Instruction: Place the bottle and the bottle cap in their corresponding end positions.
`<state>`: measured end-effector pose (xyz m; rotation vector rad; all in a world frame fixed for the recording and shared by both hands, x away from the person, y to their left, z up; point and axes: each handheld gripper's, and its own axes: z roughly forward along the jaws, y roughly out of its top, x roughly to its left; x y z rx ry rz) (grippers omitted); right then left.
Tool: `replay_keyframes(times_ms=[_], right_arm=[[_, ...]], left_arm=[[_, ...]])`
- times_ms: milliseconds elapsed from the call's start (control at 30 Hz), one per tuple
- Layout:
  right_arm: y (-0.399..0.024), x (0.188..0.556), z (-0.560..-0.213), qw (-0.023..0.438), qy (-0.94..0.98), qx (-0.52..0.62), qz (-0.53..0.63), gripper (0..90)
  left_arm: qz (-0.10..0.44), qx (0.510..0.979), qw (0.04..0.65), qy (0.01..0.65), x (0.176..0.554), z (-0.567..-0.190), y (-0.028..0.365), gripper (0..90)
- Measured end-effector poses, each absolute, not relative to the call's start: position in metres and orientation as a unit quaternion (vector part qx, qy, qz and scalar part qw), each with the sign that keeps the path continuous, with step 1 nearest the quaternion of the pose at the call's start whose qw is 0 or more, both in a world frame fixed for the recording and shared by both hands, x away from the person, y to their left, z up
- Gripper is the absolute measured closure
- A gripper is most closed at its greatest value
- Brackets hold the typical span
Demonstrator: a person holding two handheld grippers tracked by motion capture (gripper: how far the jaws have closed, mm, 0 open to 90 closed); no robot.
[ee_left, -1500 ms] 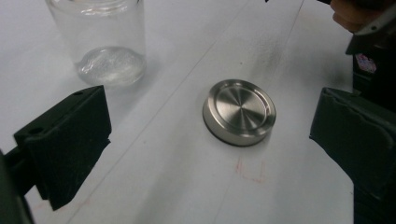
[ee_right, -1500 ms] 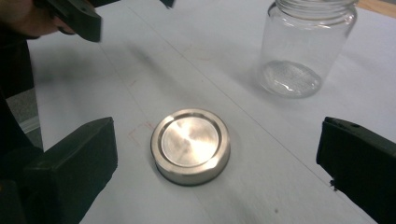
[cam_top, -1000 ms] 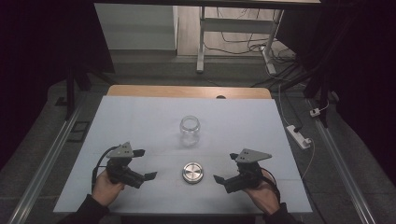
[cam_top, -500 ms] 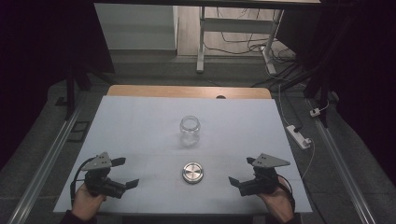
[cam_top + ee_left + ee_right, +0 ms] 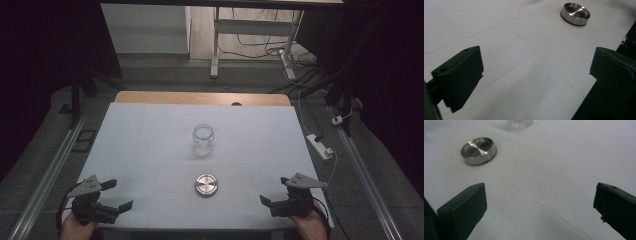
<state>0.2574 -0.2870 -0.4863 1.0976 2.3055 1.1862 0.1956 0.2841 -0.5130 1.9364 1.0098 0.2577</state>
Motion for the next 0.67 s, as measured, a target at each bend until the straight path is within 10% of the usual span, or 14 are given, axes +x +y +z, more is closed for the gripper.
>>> replay_keyframes(times_ms=[667], right_arm=[[-0.306, 0.248, -0.495, 0.150, 0.803, 0.420, 0.394, 0.0]], left_arm=[[0.107, 0.769, 0.418, 0.471, 0.180, -0.524, 0.303, 0.0]])
